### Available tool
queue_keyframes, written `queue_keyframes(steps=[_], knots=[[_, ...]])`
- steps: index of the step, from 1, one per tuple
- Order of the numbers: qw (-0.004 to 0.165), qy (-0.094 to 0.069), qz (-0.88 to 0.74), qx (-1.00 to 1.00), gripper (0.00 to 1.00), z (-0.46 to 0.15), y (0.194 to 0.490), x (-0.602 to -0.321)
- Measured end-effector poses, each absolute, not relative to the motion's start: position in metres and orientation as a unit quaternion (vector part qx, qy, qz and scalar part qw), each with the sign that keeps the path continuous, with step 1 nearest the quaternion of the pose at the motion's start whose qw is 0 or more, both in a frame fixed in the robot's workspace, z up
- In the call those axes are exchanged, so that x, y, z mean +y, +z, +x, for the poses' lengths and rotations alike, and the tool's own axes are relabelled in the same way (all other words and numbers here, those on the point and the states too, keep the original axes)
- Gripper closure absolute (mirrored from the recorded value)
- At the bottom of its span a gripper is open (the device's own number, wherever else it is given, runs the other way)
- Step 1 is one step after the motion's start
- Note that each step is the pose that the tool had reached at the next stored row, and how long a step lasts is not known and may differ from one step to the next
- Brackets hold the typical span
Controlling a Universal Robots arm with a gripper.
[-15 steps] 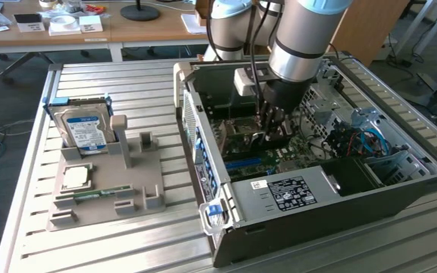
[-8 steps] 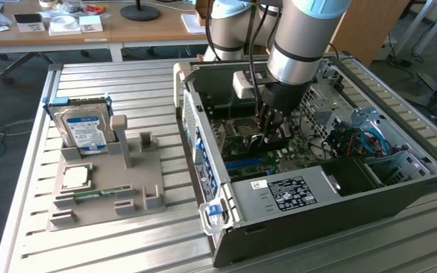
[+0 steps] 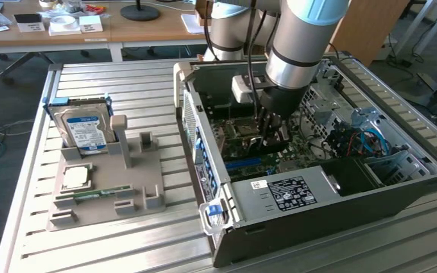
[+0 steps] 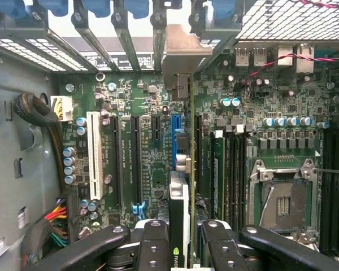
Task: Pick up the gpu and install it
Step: 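Insert the gpu into the slot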
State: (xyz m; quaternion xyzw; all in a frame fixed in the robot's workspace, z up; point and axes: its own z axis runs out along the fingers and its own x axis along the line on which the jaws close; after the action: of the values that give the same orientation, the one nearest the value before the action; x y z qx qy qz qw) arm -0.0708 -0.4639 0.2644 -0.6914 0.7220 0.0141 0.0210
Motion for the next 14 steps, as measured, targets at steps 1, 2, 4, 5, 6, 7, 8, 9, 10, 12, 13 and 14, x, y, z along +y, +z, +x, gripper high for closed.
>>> queue_keyframes(steps=[1, 2, 4, 5, 6, 7, 8, 9, 10, 12, 13, 14], knots=[[0.021, 0.014, -0.691, 0.722, 0.73, -0.0718, 0.2640, -0.4639], [0.021, 0.014, -0.691, 0.722, 0.73, -0.0729, 0.2636, -0.4638], [0.021, 0.014, -0.691, 0.722, 0.73, -0.0745, 0.2631, -0.4638], [0.021, 0.014, -0.692, 0.722, 0.73, -0.0753, 0.2629, -0.4638], [0.021, 0.014, -0.691, 0.722, 0.73, -0.0760, 0.2629, -0.4638], [0.021, 0.014, -0.691, 0.722, 0.73, -0.0761, 0.2629, -0.4638], [0.021, 0.014, -0.692, 0.722, 0.73, -0.0762, 0.2629, -0.4641], [0.021, 0.014, -0.692, 0.722, 0.73, -0.0762, 0.2628, -0.4641], [0.020, 0.014, -0.692, 0.722, 0.73, -0.0765, 0.2628, -0.4642], [0.020, 0.013, -0.691, 0.722, 0.73, -0.0772, 0.2627, -0.4642], [0.020, 0.013, -0.692, 0.722, 0.73, -0.0774, 0.2626, -0.4645], [0.020, 0.013, -0.692, 0.722, 0.73, -0.0776, 0.2625, -0.4646]])
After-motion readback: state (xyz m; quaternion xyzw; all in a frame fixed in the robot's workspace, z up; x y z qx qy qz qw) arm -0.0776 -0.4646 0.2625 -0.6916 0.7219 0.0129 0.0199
